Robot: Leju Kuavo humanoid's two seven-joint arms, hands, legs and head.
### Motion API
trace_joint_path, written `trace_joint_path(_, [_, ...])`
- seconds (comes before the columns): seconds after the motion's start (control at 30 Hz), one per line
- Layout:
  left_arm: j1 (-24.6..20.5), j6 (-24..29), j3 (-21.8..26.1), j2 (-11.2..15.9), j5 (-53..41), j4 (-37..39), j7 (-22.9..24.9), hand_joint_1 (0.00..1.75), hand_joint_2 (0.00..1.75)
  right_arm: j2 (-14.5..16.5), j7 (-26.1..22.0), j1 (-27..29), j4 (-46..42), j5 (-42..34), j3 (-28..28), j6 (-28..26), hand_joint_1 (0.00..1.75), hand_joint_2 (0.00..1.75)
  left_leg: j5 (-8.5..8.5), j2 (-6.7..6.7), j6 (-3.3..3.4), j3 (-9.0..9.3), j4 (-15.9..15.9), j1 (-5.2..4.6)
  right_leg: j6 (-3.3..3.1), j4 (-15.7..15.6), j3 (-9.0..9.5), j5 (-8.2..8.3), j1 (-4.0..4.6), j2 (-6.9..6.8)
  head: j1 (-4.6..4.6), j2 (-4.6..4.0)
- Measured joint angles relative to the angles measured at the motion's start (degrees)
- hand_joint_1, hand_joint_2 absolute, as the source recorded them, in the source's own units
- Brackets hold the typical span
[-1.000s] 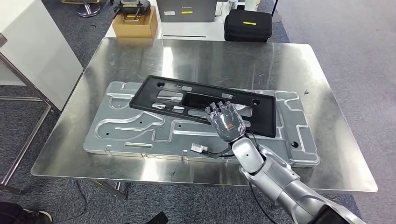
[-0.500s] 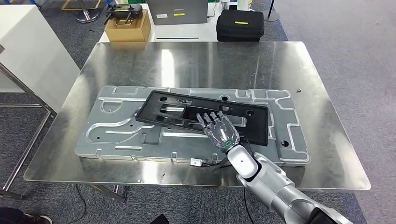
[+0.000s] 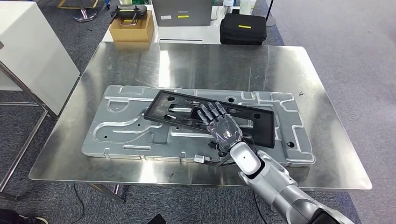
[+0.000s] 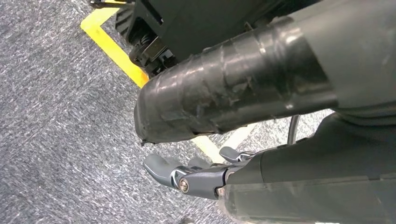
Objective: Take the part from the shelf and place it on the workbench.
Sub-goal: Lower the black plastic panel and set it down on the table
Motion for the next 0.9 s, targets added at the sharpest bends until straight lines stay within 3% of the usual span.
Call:
trace_joint_path(0.07, [0.3, 0.5, 0.0, 0.0, 0.9, 0.0, -0.3, 0.00, 0.00, -2.7, -0.3, 1.4, -4.4, -0.2, -0.8, 0.4, 0.00, 0.00, -0.15, -0.22, -0.24, -0.16, 0.4, -0.13, -0.31, -7.5, 3.77, 2.71, 0.06, -0.18, -0.01, 0.00])
trace_joint_path(0.1, [0.5, 0.8, 0.1, 0.0, 1.4, 0.0, -0.5, 0.00, 0.00, -4.7, -0.4, 2.5, -7.5, -0.3, -1.4, 0.6, 0.00, 0.00, -0.21, -0.36, -0.44, -0.30, 0.6, -0.21, -0.47, -9.7, 4.83, 3.22, 0.17, -0.26, -0.03, 0.00])
trace_joint_path(0.2, [1.4, 1.6, 0.5, 0.1, 2.5, 0.0, -0.9, 0.00, 0.00, -11.1, -0.5, 6.4, -17.3, -0.6, -3.4, 1.2, 0.00, 0.00, -0.33, -0.58, -1.25, -0.58, 0.7, -0.27, -1.04, -11.1, 5.30, 3.38, 0.34, -0.34, -0.08, 0.00])
trace_joint_path(0.27, [1.8, 1.9, 0.6, 0.2, 2.9, 0.0, -0.9, 0.00, 0.00, -14.3, -0.5, 8.4, -22.0, -0.6, -4.6, 1.1, 0.00, 0.00, -1.68, -0.48, -1.73, -1.22, 2.2, -0.20, -1.73, -11.5, 5.44, 3.71, 0.08, -0.35, -0.07, 0.00])
trace_joint_path(0.37, [2.0, 2.6, 0.8, 0.3, 3.5, 0.0, -1.0, 0.00, 0.00, -18.5, 0.0, 12.5, -28.9, -0.7, -6.7, -0.5, 0.00, 0.00, -7.05, -0.40, -2.18, -5.50, 12.1, -0.07, -2.36, -11.7, 5.51, 3.78, 0.03, -0.38, -0.09, 0.00])
trace_joint_path(0.4, [2.1, 2.9, 0.9, 0.3, 3.7, 0.0, -1.0, 0.00, 0.00, -19.8, 0.3, 14.6, -31.2, -0.7, -7.8, -1.7, 0.00, 0.00, -8.21, -0.40, -2.27, -7.02, 15.3, -0.03, -2.38, -11.6, 5.54, 3.68, 0.08, -0.48, -0.09, 0.00])
trace_joint_path(0.43, [2.2, 3.2, 1.0, 0.3, 3.9, 0.0, -1.1, 0.00, 0.00, -20.9, 0.6, 17.0, -33.6, -0.7, -9.2, -3.2, 0.00, 0.00, -8.33, -0.39, -2.33, -7.78, 16.9, -0.01, -2.38, -11.6, 5.59, 3.54, 0.10, -0.59, -0.09, 0.00])
trace_joint_path(0.47, [2.4, 3.4, 1.1, 0.3, 4.1, 0.0, -1.1, 0.00, 0.00, -21.8, 0.7, 19.4, -36.0, -0.7, -10.8, -4.7, 0.00, 0.00, -7.26, -0.38, -2.32, -7.42, 16.1, 0.03, -2.32, -11.5, 5.65, 3.37, 0.11, -0.67, -0.09, 0.00])
trace_joint_path(0.57, [2.7, 3.7, 1.3, 0.4, 4.3, 0.0, -1.2, 0.00, 0.00, -23.5, 0.6, 23.9, -41.5, -0.6, -14.8, -6.9, 0.00, 0.00, -1.92, -0.41, -1.84, -2.35, 5.6, 0.04, -1.94, -11.0, 5.72, 2.80, 0.14, -0.41, -0.08, 0.00])
trace_joint_path(0.63, [2.5, 4.0, 1.5, 0.5, 4.3, 0.0, -1.2, 0.00, 0.00, -24.1, 0.2, 25.7, -43.6, -0.9, -16.3, -8.4, 0.00, 0.00, -1.23, -0.49, -1.44, -0.55, 1.8, -0.14, -1.40, -10.8, 5.51, 2.70, 0.21, -0.19, -0.07, 0.00])
trace_joint_path(0.7, [2.6, 4.6, 1.5, 0.5, 4.6, 0.0, -1.3, 0.00, 0.00, -23.5, -2.1, 29.4, -46.7, -3.1, -18.7, -11.8, 0.00, 0.00, -1.35, -0.72, -1.02, -0.23, 1.1, -0.20, -0.76, -11.0, 5.59, 2.71, 0.20, -0.26, -0.08, 0.00])
trace_joint_path(0.77, [3.0, 5.7, 1.7, 0.5, 4.9, 0.0, -1.3, 0.00, 0.00, -20.3, -8.9, 34.7, -51.4, -9.5, -23.0, -15.5, 0.00, 0.00, -1.04, -0.86, -0.37, 0.30, 0.3, 0.03, -0.28, -10.0, 5.46, 1.69, 0.11, -0.37, -0.04, 0.00])
trace_joint_path(0.8, [3.1, 6.3, 1.9, 0.5, 5.1, 0.0, -1.3, 0.00, 0.00, -17.7, -13.8, 37.1, -53.9, -13.8, -25.6, -16.6, 0.00, 0.00, -0.89, -0.82, -0.07, 0.57, 0.0, 0.17, -0.10, -8.2, 4.66, 0.42, 0.08, -0.36, -0.02, 0.00])
trace_joint_path(0.9, [3.3, 7.4, 2.1, 0.5, 5.5, 0.0, -1.4, 0.00, 0.00, -9.7, -26.2, 42.5, -59.1, -25.6, -32.4, -17.6, 0.00, 0.00, -0.90, -0.54, 0.30, 0.68, -0.1, 0.08, 0.40, 2.3, -0.41, -4.58, -0.26, -0.30, -0.02, 0.00])
